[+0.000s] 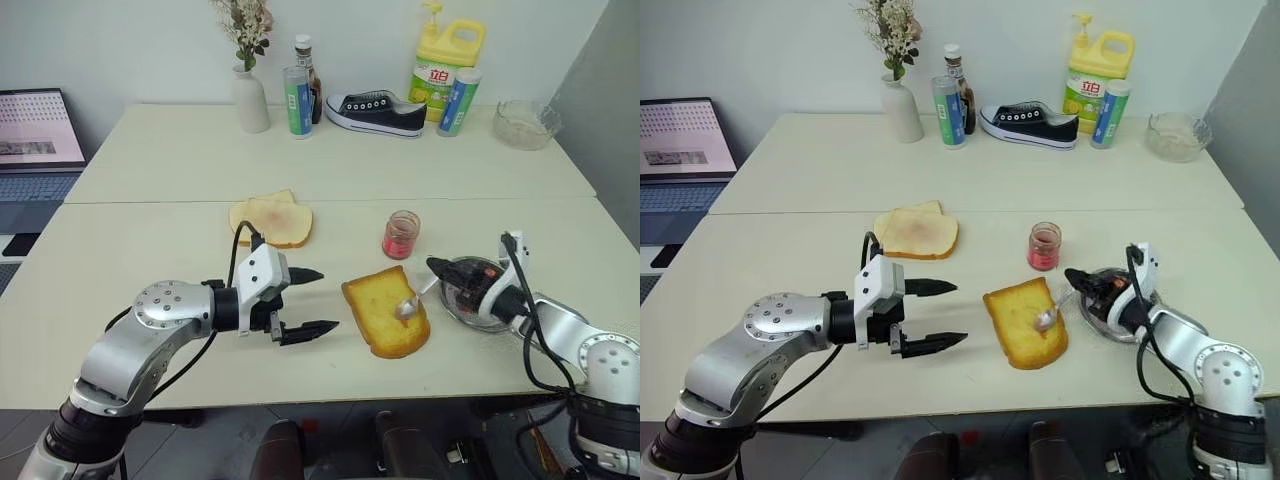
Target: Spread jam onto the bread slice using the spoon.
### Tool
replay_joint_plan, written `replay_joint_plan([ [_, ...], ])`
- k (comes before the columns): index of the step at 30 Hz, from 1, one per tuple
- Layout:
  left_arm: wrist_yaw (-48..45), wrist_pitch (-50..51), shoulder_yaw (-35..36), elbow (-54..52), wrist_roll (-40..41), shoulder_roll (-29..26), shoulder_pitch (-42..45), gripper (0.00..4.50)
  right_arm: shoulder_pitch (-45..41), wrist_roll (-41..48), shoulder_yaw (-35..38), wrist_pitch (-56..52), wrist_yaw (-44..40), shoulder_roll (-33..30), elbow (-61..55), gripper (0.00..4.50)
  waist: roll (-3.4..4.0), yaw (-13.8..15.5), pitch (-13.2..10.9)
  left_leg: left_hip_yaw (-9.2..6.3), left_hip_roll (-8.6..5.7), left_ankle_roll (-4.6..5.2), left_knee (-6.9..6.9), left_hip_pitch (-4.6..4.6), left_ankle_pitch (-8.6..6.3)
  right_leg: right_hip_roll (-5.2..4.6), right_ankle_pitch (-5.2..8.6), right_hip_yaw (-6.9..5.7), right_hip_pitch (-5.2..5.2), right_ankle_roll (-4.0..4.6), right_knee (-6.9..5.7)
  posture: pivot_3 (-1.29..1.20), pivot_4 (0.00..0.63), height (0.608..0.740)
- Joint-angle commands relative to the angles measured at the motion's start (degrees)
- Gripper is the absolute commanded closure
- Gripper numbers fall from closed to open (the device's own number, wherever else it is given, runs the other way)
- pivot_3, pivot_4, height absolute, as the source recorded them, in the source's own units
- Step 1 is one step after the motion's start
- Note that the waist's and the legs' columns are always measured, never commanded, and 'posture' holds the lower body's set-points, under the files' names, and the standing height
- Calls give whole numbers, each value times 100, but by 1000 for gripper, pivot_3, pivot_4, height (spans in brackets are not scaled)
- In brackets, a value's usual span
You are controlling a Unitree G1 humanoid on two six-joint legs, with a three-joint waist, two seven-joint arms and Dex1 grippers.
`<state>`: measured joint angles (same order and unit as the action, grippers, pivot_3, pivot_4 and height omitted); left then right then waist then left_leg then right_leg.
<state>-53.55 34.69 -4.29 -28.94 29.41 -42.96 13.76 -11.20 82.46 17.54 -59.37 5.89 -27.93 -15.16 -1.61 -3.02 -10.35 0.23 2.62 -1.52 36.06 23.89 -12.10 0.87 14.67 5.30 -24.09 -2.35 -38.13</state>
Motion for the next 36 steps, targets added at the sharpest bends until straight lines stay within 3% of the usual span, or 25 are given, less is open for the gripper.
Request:
replay_joint_plan([
  [1, -9, -92, 113, -90, 60, 9, 26, 172, 1, 523, 186, -11, 6, -160, -248, 4477, 0, -3, 0, 0, 0, 0, 0, 0, 0, 0, 0, 0, 0, 0, 0, 0, 150, 740],
  [8, 72, -62, 74, -136, 59, 74, 24, 172, -38, 1221, 148, 7, -44, -353, -176, 4477, 0, -12, 0, -1, 0, 0, 1, 1, 0, 1, 0, -1, 0, 0, 0, 0, 150, 740],
  [11, 103, -52, 81, -181, 59, 77, -33, 172, 180, 957, -1, -82, -343, -530, -188, 4477, -2, 0, 1, -1, 0, 0, 1, 2, 0, 0, 0, -1, 0, 0, 3, 0, 150, 740],
  [16, 174, -34, 72, -220, 58, 97, -57, 172, 432, -221, -356, 167, -923, -574, 18, 4477, -2, -4, 1, -1, 0, 0, 3, -1, 0, 0, 0, -1, 1, 0, -1, 0, 150, 740],
  [36, 187, -40, 44, -147, 47, 133, 62, 172, -1094, -859, -274, 642, -566, 1010, 843, 4477, -8, -19, 7, -1, 1, 0, 5, -1, 0, 2, -7, -1, 1, 0, -2, 0, 150, 740],
])
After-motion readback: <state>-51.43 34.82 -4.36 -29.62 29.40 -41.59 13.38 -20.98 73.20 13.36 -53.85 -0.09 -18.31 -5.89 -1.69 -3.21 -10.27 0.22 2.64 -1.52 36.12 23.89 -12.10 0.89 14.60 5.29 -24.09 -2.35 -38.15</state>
